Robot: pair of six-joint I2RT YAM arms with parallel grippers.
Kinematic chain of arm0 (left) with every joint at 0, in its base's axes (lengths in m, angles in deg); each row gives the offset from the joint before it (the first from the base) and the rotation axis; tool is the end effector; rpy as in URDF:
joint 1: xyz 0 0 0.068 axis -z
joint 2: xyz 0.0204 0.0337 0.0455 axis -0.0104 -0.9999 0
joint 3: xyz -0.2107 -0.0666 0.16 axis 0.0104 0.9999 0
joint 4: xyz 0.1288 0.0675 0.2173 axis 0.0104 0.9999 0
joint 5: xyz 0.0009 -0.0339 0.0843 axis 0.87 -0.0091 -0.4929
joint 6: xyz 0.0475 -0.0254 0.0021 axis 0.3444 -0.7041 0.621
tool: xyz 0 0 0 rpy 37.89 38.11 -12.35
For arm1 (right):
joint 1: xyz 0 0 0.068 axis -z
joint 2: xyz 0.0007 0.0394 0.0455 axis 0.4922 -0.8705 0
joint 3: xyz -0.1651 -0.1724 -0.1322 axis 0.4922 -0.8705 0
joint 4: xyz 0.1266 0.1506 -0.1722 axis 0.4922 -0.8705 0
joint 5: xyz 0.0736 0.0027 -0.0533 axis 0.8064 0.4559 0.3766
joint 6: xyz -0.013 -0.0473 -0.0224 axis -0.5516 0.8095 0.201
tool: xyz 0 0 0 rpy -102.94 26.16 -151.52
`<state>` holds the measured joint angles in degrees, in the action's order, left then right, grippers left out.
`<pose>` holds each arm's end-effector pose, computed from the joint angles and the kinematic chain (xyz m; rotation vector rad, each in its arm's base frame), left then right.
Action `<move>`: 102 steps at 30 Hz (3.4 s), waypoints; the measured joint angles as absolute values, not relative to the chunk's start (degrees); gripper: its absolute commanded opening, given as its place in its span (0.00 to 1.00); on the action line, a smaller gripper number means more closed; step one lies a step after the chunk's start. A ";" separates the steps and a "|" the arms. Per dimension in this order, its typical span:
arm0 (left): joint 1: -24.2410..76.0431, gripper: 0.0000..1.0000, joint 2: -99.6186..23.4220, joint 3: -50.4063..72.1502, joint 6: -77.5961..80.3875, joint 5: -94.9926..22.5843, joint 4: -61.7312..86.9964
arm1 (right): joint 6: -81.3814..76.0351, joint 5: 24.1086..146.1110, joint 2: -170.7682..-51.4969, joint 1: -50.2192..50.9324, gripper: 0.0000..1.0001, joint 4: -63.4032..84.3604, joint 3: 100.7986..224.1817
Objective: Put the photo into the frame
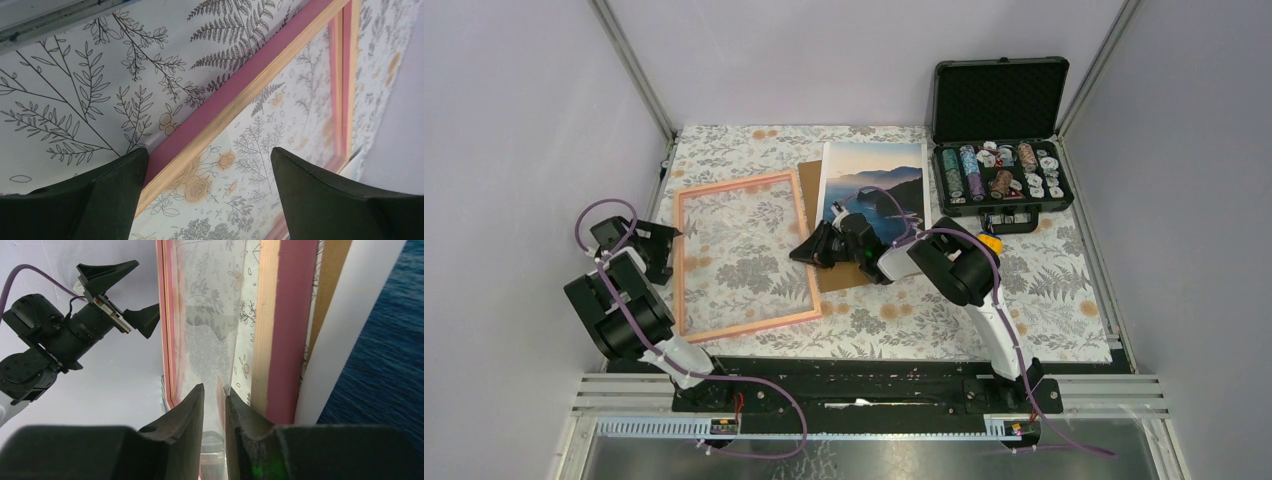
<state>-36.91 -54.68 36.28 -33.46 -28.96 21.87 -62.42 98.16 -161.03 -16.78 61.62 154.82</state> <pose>0.2557 0.1762 0.1599 -1.5534 1.9376 -0.4111 0.3107 0.3430 0.0985 0.0674 2.1384 1.6299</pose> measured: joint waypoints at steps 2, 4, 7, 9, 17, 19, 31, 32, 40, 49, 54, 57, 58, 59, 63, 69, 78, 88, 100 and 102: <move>-37.61 0.99 -54.68 37.28 -34.25 -27.01 19.75 | -62.86 98.70 -161.03 -16.78 0.27 61.01 155.28; -37.94 0.99 -54.68 38.38 -35.08 -25.15 17.46 | -63.28 99.45 -161.03 -16.78 0.25 60.98 155.59; -38.07 0.99 -54.68 39.53 -35.73 -23.14 14.94 | -63.84 99.95 -161.03 -16.75 0.19 60.53 156.13; -38.05 0.99 -54.68 39.86 -35.84 -22.16 14.27 | -64.63 101.04 -161.07 -16.65 0.13 60.20 156.96; -38.07 0.99 -54.68 40.65 -35.80 -20.63 13.00 | -68.41 104.89 -161.64 -15.16 0.00 61.75 158.49; -38.05 0.99 -54.70 40.82 -35.82 -19.93 12.71 | -69.42 105.76 -161.93 -14.66 0.00 62.97 158.51; -38.07 0.99 -55.07 40.93 -35.86 -18.42 12.19 | -78.44 108.93 -166.36 -13.37 0.00 72.46 159.34; -38.07 0.99 -55.07 40.98 -35.89 -18.36 12.10 | -78.75 108.95 -166.36 -13.37 0.00 73.07 159.37; -38.07 0.99 -55.09 41.06 -36.00 -18.01 11.95 | -80.32 108.82 -166.43 -13.43 0.00 75.80 159.56; -38.16 0.99 -55.40 41.06 -36.19 -17.37 11.64 | -80.50 108.63 -166.43 -13.94 0.00 80.83 159.37; -38.18 0.99 -55.44 41.06 -36.19 -17.22 11.62 | -79.43 108.58 -166.43 -14.09 0.00 81.66 159.32; -38.23 0.99 -55.44 41.06 -36.19 -17.18 11.62 | -79.19 108.60 -166.47 -14.09 0.00 81.73 159.34; -38.23 0.99 -55.44 41.06 -36.19 -17.16 11.62 | -79.21 108.60 -166.60 -14.09 0.00 82.01 159.34; -38.23 0.99 -55.44 41.06 -36.19 -17.16 11.62 | -79.23 108.63 -166.78 -14.09 0.00 82.32 159.34; -38.31 0.99 -55.44 41.06 -36.19 -17.00 11.60 | -79.14 108.65 -166.95 -14.11 0.00 82.54 159.34; -38.62 0.99 -55.60 41.06 -36.34 -16.48 11.53 | -79.01 108.95 -166.80 -14.15 0.00 82.88 159.30; -38.95 0.99 -55.81 41.06 -36.54 -15.97 11.36 | -79.06 109.08 -166.69 -14.37 0.00 84.24 159.10; -39.25 0.99 -56.14 41.06 -36.61 -15.30 11.14 | -78.99 109.08 -165.88 -14.46 0.00 84.33 157.57; -40.06 0.99 -57.04 41.06 -37.18 -13.11 10.20 | -78.64 109.72 -166.10 -14.46 0.00 83.82 158.34; -40.06 0.99 -57.21 41.06 -37.33 -12.83 9.96 | -78.62 110.22 -166.69 -14.46 0.00 83.87 159.52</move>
<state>-40.06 -57.21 41.06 -37.33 -12.83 9.96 -78.62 110.22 -166.69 -14.46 83.87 159.52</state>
